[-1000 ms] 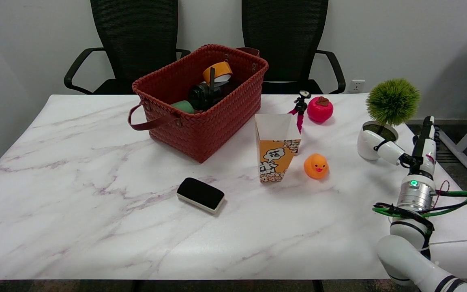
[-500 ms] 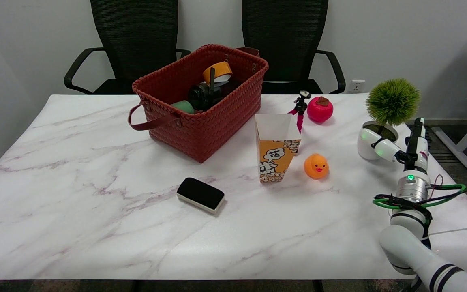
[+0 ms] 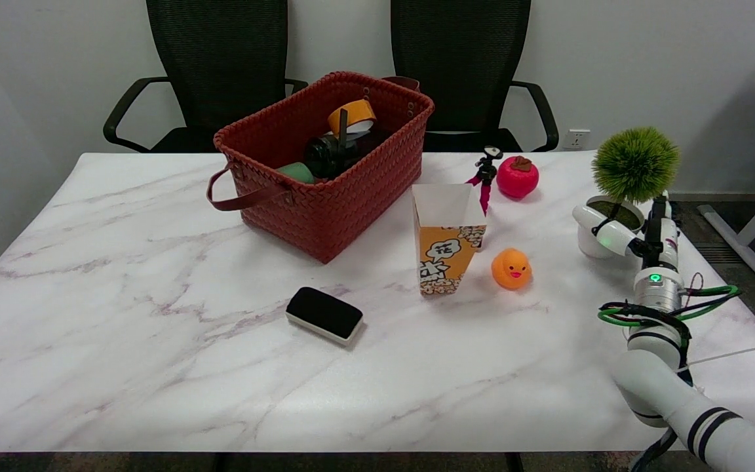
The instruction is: Pick up the potted plant.
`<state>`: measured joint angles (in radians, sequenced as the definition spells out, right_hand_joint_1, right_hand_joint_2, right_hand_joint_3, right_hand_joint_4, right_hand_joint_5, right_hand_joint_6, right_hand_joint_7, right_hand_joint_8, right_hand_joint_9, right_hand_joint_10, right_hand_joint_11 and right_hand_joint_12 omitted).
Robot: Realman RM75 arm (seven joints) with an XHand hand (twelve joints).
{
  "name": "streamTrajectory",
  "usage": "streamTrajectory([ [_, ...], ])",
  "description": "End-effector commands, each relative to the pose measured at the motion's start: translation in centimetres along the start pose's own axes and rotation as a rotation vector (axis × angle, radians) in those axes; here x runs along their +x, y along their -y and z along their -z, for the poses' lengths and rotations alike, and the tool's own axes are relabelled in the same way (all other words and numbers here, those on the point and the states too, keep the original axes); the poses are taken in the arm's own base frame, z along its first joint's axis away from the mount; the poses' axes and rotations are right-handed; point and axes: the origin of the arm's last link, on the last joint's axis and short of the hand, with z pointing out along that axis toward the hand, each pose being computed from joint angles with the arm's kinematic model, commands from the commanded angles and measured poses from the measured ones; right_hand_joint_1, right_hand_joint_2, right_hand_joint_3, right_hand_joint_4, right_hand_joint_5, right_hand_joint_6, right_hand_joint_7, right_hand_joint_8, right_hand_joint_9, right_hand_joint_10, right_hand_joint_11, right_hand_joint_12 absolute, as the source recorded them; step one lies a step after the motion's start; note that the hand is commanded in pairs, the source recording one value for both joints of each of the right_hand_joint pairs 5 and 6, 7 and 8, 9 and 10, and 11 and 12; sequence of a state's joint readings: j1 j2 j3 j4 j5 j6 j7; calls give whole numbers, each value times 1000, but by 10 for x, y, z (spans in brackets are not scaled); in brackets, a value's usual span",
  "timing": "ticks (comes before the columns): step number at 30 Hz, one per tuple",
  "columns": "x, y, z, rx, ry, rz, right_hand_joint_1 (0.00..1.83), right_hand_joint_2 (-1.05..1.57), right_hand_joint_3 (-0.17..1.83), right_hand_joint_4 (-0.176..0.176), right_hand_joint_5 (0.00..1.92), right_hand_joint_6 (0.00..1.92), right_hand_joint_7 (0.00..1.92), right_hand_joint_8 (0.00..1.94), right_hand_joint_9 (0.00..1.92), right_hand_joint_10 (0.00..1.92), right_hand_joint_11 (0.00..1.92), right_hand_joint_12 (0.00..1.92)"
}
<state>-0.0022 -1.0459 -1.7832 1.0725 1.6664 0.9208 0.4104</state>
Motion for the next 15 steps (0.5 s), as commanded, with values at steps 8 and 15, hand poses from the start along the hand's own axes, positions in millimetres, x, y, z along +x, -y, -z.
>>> streamTrajectory([
  [8,-10,-11,-15,-42,48,-13,970,559,-175,0,0,0,0,0,24,24,127,127],
  [15,-8,-13,-15,-47,43,-7,995,550,-175,0,0,0,0,0,24,24,127,127],
])
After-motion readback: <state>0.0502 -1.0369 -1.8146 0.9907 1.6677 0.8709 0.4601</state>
